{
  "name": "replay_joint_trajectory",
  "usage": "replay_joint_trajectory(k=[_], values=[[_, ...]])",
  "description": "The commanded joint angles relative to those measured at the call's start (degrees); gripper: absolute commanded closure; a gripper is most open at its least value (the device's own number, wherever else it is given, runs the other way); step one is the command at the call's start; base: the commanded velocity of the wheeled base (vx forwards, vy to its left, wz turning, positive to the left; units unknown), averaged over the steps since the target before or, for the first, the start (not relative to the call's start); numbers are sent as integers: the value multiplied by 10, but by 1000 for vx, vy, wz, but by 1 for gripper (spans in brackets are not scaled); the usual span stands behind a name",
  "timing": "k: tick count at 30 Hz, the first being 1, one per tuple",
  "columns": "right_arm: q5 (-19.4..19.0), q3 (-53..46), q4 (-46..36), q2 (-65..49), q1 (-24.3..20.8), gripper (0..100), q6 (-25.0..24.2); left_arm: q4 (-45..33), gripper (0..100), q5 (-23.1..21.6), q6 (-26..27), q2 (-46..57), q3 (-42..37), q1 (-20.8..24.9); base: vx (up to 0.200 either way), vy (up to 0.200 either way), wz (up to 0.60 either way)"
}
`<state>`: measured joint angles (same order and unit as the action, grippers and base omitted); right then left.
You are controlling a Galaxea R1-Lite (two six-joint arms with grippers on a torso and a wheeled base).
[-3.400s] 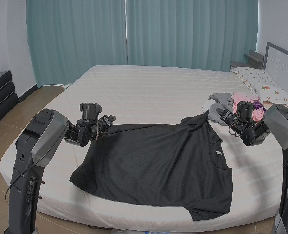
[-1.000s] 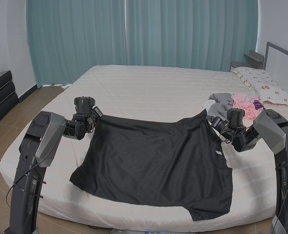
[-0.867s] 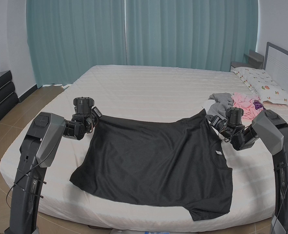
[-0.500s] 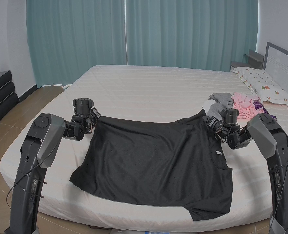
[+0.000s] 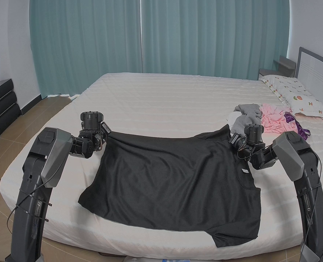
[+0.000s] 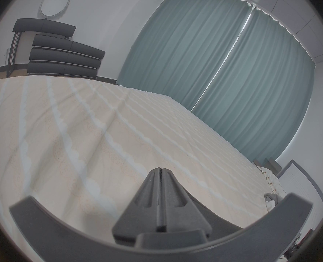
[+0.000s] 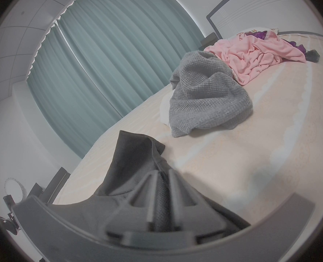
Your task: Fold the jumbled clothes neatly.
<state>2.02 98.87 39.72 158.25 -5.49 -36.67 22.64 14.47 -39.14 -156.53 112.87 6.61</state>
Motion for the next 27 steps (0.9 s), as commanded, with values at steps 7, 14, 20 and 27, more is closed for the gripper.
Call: replay_joint_trajectory(k=[7,14,20,27], values=[[30,46,21,6,-6,100,0,2,100,5,0,-6,-7,1,0,0,0],[48,98,19,-19,-6,100,5,14,100,31,0,-9,2,0,0,0,0],[48,90,2,-27,-1,100,5,14,100,31,-1,-4,1,0,0,0,0],[37,88,-58,-5,7,0,4,14,100,31,-1,-10,-2,4,0,0,0]])
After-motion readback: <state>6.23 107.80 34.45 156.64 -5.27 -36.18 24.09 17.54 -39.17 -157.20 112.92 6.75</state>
